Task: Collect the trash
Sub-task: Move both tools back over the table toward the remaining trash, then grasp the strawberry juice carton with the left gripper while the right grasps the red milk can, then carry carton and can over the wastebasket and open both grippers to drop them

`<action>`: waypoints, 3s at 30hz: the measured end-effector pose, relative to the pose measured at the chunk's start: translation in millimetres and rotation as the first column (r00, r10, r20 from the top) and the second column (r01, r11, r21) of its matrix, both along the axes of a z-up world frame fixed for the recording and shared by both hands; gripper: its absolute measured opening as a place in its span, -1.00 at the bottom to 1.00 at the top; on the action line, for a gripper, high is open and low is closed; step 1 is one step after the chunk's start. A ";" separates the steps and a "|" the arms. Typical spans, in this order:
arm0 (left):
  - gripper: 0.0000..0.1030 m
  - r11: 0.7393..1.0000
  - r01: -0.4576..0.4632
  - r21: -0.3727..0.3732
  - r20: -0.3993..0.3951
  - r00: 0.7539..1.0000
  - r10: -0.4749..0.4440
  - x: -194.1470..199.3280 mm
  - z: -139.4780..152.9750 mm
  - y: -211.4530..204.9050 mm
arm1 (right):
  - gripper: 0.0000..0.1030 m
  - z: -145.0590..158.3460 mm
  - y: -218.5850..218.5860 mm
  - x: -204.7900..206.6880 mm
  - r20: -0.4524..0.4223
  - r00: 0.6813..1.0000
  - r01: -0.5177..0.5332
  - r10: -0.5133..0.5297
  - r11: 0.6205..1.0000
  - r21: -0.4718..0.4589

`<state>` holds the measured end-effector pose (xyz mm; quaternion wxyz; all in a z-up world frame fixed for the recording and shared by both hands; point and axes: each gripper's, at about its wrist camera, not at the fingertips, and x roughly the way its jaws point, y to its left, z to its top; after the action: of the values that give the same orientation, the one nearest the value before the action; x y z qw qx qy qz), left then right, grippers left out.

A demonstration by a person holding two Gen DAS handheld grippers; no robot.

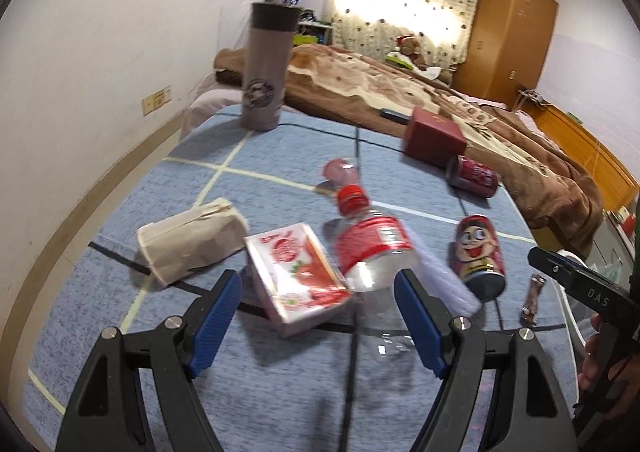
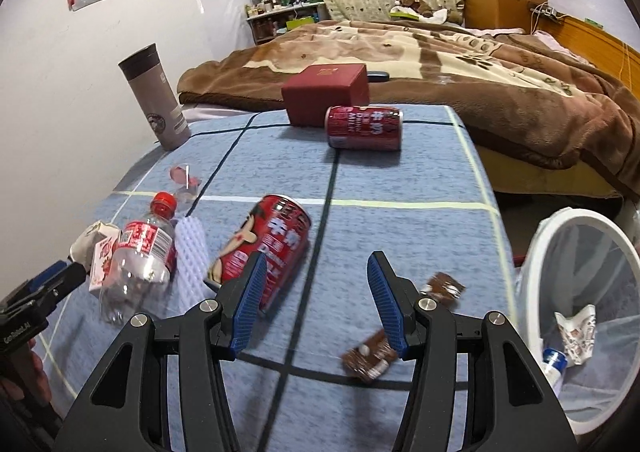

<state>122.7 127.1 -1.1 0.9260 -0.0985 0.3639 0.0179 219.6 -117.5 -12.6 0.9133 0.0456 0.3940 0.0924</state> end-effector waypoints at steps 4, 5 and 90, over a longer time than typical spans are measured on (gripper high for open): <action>0.56 1.000 -0.021 -0.001 -0.033 0.999 0.021 8.7 -7.5 8.2 | 0.05 -3.2 10.5 10.3 -0.018 1.000 0.002 -0.002 1.000 0.019; 0.56 1.000 -0.026 -0.004 -0.043 0.999 0.026 11.8 -10.2 9.6 | 0.05 -4.6 13.2 13.3 -0.025 1.000 0.000 0.001 1.000 0.025; 0.20 0.999 0.021 0.037 -0.020 1.000 -0.020 13.8 -1.5 -12.5 | 0.05 -12.7 25.6 5.1 0.002 1.000 -0.001 0.001 1.000 -0.024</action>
<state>136.5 114.7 -2.6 0.9243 -0.0771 0.3734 0.0160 224.6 -91.9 -25.2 0.9141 0.0347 0.3943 0.0880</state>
